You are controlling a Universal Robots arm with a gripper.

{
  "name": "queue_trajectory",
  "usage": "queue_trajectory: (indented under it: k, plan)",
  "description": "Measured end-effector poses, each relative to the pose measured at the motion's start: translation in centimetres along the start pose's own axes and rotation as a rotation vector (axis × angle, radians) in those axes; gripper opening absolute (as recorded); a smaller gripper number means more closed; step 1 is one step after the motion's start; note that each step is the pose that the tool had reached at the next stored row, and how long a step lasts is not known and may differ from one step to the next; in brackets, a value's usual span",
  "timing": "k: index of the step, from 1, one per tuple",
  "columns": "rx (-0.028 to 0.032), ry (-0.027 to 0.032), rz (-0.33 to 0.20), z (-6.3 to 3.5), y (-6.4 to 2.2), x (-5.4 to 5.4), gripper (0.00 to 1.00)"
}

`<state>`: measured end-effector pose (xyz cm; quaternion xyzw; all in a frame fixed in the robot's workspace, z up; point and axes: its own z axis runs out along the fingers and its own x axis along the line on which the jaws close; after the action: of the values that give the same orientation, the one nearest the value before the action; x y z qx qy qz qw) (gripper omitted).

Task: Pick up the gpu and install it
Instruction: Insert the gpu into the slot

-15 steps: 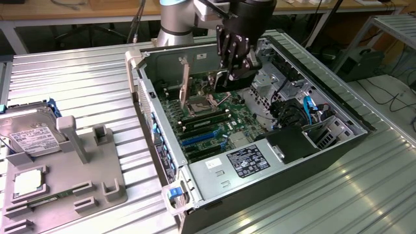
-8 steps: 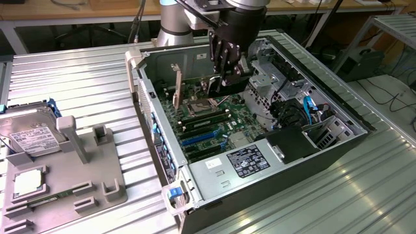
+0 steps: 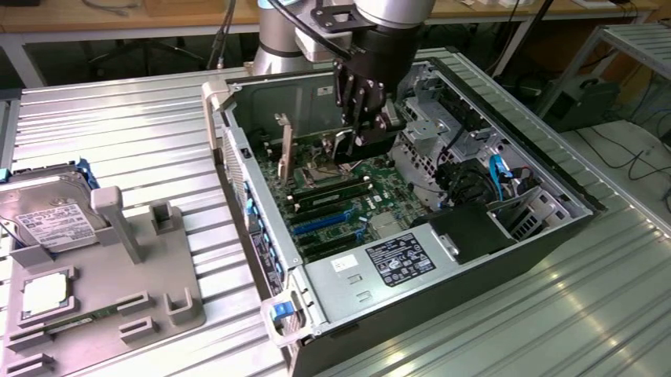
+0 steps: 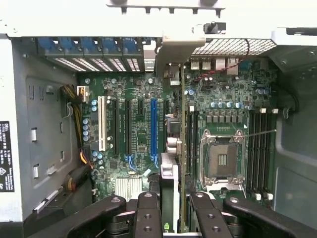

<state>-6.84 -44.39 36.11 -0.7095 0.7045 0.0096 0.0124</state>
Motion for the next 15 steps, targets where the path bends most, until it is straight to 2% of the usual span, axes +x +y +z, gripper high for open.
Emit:
queue_trajectory:
  k: [2,9,12,15]
  plan:
    - [-0.0001,0.0001,0.0,0.39,0.35,0.0,0.28]
    - [0.0,0.0,0.0,1.24,0.46,0.2,0.28]
    - [0.0,0.0,0.0,1.69,0.9,0.2,0.28]
    - [-0.0003,0.0001,0.0,1.98,0.94,0.4,0.28]
